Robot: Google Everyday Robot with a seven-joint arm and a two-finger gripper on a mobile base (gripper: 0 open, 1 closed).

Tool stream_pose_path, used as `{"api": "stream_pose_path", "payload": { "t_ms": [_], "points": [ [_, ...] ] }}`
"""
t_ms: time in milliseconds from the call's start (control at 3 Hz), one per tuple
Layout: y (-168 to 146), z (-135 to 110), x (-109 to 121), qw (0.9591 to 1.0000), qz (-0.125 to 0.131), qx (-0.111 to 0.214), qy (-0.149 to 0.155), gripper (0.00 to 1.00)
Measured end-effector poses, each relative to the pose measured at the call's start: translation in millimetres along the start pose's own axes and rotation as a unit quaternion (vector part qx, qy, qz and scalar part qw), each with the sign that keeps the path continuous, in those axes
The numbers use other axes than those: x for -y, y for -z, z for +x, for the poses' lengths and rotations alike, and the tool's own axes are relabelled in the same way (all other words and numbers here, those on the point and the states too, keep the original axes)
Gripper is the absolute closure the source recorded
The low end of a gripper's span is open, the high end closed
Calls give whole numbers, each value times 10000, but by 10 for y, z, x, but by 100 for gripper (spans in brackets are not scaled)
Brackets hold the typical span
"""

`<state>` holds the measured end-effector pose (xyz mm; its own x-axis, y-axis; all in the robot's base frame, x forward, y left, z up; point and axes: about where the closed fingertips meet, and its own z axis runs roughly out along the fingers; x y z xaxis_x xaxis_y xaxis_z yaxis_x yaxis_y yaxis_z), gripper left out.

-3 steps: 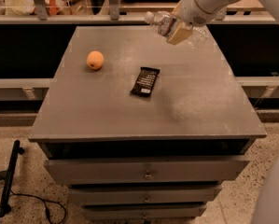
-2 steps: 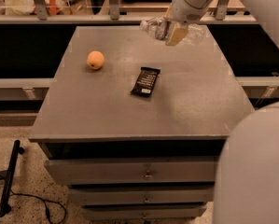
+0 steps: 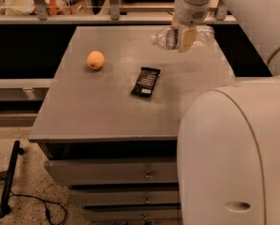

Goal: Knock water bottle over

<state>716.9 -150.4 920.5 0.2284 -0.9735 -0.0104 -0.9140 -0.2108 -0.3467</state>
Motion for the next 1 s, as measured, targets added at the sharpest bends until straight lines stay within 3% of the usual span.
{"api": "stream_pose_path", "payload": {
  "t_ms": [333,1000],
  "points": [
    [-67,-10,-168,9976,-287,399,-479,100],
    [-297,-77,-293,9855,-404,1030,-1288,100]
  ]
}}
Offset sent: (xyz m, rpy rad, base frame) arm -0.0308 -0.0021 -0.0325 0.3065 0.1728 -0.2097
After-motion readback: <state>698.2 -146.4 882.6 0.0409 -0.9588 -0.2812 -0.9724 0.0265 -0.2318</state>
